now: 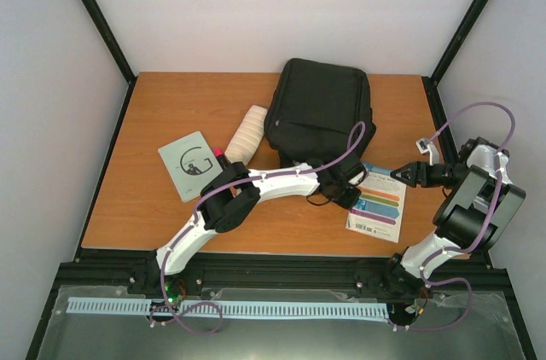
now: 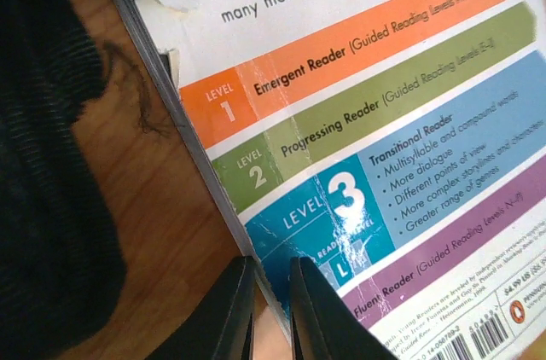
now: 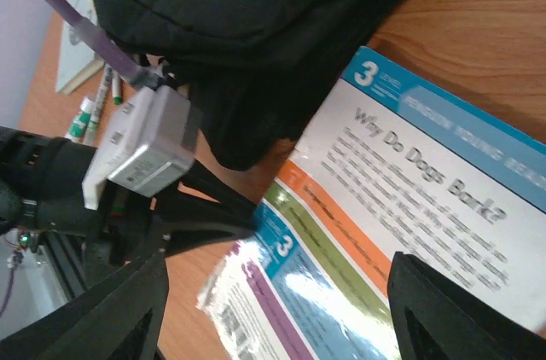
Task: Pack the student bag
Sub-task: Pick up the book from the center of the board.
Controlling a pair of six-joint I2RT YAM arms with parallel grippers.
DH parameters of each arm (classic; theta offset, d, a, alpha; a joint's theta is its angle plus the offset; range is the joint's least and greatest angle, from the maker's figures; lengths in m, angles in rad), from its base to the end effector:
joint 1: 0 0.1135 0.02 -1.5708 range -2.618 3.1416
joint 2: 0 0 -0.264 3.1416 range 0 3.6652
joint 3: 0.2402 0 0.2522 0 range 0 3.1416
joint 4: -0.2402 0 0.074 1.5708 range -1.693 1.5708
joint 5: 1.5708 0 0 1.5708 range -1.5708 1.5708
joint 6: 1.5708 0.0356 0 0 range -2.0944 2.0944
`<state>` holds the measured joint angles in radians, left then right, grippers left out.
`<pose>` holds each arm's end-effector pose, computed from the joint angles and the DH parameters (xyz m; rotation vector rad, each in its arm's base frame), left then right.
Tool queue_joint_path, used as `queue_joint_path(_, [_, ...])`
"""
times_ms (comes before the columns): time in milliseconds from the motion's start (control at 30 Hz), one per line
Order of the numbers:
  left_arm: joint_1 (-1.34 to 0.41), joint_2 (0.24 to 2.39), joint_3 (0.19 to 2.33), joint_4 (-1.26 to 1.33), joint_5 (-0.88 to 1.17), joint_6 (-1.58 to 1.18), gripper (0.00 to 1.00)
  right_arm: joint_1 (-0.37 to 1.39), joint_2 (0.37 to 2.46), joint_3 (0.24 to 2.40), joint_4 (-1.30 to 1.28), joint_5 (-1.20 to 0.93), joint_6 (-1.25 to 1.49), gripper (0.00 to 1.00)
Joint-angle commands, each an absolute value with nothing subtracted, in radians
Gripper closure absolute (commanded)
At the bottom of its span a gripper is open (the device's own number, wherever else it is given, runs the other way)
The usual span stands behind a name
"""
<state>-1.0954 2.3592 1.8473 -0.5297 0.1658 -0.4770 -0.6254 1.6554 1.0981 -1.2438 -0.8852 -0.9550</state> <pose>0.2260 -0.4519 0.1377 0.9116 2.6467 -0.7009 0.2268 -0.1298 0.2039 -0.2717 2.4594 1.0270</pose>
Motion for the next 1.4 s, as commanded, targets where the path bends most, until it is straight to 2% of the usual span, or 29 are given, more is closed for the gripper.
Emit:
queue_joint_path(0, [-1.100, 2.410, 1.787, -0.513, 0.255, -0.502, 0.86, -0.618, 1.653, 1.114, -1.296, -0.978, -0.986, 0.29])
queue_joint_path(133, [-1.100, 2.415, 1.785, -0.493, 0.275, -0.525, 0.85, -0.618, 1.671, 1.112, -1.255, -0.941, -0.922, 0.30])
queue_joint_path(300, [-1.100, 2.390, 1.783, -0.544, 0.203, -0.536, 0.82, -0.634, 1.629, 1.077, -1.066, -0.681, -0.698, 0.28])
queue_joint_path(433, [-1.100, 2.326, 1.751, -0.561, 0.118, -0.533, 0.73, -0.648, 1.584, 1.017, -1.020, -0.539, -0.696, 0.26])
queue_joint_path(600, [-1.100, 2.276, 1.736, -0.527, 0.118, -0.524, 0.71, -0.669, 1.568, 0.930, -0.983, -0.469, -0.719, 0.24])
queue_joint_path(633, [-1.099, 2.277, 1.744, -0.525, 0.123, -0.525, 0.68, -0.670, 1.575, 0.917, -0.979, -0.465, -0.719, 0.24])
queue_joint_path(700, [-1.100, 2.299, 1.775, -0.531, 0.145, -0.528, 0.56, -0.670, 1.589, 0.895, -0.967, -0.465, -0.718, 0.24])
queue_joint_path(767, [-1.099, 2.331, 1.821, -0.550, 0.153, -0.532, 0.55, -0.671, 1.605, 0.879, -0.952, -0.467, -0.714, 0.23])
queue_joint_path(1033, [-1.079, 2.430, 1.927, -0.580, 0.170, -0.549, 0.62, -0.671, 1.690, 0.868, -0.933, -0.492, -0.708, 0.20])
queue_joint_path(1267, [-1.079, 2.461, 1.933, -0.586, 0.180, -0.537, 0.79, -0.666, 1.742, 0.926, -1.060, -0.685, -0.851, 0.20])
queue_joint_path(1367, [-1.078, 2.486, 1.937, -0.593, 0.189, -0.543, 0.83, -0.667, 1.738, 0.972, -1.133, -0.758, -0.908, 0.20])
